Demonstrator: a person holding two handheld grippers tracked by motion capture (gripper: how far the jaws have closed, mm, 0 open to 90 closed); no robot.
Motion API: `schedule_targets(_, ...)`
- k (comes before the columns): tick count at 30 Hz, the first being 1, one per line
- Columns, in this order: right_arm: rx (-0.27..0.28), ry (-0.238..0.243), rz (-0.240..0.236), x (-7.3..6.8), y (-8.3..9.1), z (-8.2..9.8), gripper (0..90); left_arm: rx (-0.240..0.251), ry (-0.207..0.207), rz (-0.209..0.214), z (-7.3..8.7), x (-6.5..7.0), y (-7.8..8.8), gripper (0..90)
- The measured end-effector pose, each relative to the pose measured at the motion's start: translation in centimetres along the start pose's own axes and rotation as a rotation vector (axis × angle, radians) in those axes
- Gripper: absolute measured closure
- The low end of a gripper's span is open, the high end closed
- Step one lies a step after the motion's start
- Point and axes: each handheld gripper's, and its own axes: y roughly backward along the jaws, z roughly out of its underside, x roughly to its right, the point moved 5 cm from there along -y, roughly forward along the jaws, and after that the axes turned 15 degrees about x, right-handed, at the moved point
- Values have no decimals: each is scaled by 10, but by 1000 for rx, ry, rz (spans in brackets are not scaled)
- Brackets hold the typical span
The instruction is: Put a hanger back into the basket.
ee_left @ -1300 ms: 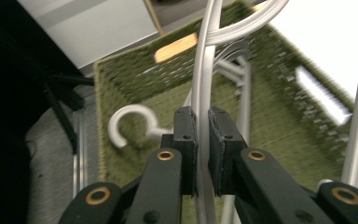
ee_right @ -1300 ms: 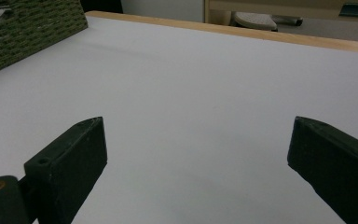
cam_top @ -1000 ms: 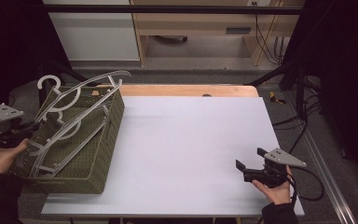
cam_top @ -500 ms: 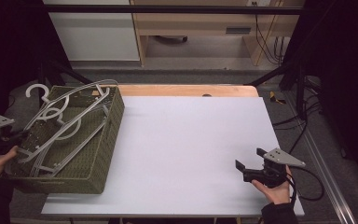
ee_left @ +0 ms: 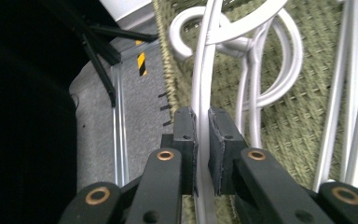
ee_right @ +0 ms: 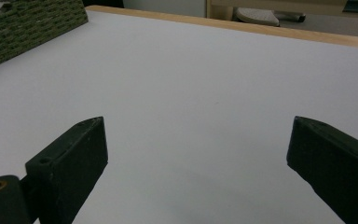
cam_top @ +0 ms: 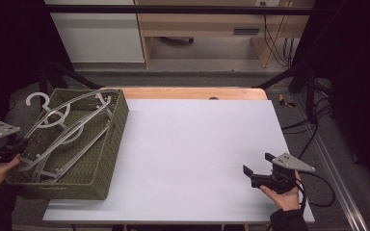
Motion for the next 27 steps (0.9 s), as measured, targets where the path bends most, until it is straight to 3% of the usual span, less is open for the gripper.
schedule_targets(3,2,3,0,0,0,0,55,-11,-12,-5,1,6,-3,823)
schedule_targets(13,1,2,-1,0,0,0,55,-86,11,-5,9,36,-16,819)
schedule_targets(16,0,1,-3,-1,0,0,55,-126,45,34,13,35,-18,803)
schedule_targets(18,3,1,-4,-1,0,0,55,-112,76,79,13,35,-14,722)
schedule_targets(20,4,1,-3,-1,0,-1,55,-59,103,85,9,34,-6,677)
schedule_targets(23,2,0,-5,-2,0,0,55,71,184,121,-2,39,8,596)
schedule_targets(27,11,-1,-15,-2,0,-2,53,238,261,225,-19,62,26,496)
